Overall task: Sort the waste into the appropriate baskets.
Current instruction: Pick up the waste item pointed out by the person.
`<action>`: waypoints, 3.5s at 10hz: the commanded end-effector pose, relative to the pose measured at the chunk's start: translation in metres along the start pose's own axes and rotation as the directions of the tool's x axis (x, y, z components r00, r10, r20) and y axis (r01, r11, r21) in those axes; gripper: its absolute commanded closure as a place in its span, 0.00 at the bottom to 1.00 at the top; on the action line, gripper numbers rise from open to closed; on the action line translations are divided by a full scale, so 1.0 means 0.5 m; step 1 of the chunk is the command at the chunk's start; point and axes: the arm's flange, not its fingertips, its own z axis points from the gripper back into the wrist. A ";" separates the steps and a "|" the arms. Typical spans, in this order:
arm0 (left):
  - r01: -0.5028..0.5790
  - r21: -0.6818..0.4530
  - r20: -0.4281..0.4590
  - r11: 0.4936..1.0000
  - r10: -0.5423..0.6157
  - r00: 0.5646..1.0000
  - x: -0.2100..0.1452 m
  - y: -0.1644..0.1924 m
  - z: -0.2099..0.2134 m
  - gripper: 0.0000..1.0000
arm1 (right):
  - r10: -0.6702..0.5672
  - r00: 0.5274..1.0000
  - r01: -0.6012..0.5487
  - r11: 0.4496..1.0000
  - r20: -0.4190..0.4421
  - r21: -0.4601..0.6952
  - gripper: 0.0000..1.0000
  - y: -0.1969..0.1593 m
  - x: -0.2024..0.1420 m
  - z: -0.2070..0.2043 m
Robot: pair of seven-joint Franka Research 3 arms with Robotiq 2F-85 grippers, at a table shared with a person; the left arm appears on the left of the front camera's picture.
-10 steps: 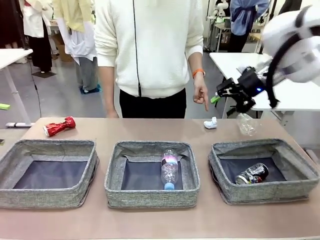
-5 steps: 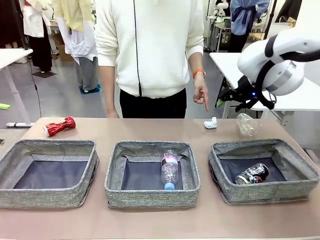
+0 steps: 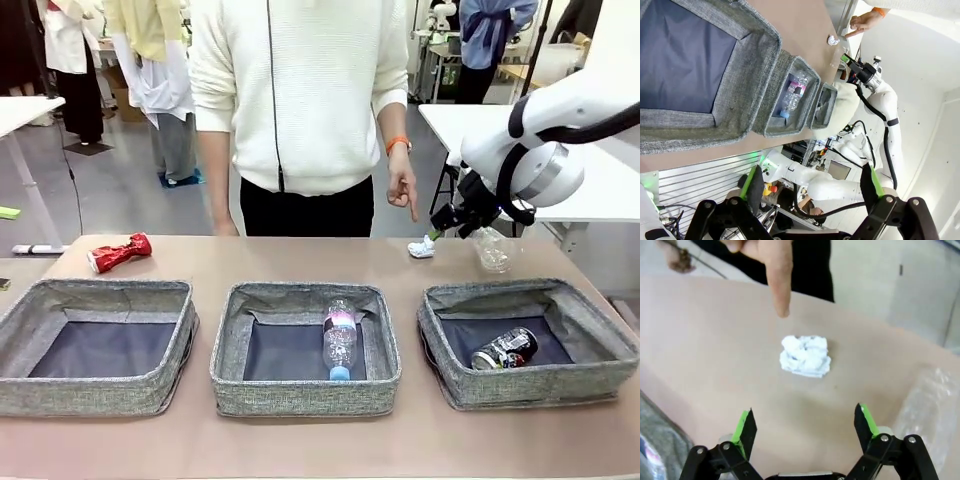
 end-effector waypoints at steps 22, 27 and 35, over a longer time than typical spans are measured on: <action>0.005 -0.022 -0.001 1.000 -0.005 1.000 -0.003 -0.002 -0.002 0.00 | 0.067 0.987 -0.078 0.994 0.146 0.073 1.00 -0.054 0.019 -0.135; 0.005 -0.022 -0.001 1.000 -0.005 1.000 -0.003 -0.002 -0.002 0.00 | -0.063 0.994 0.058 0.996 0.083 0.071 1.00 -0.043 0.031 -0.095; 0.005 -0.022 -0.001 1.000 -0.005 1.000 -0.003 -0.002 -0.002 0.00 | 0.058 0.991 -0.091 0.951 -0.118 -0.296 1.00 0.164 0.032 0.301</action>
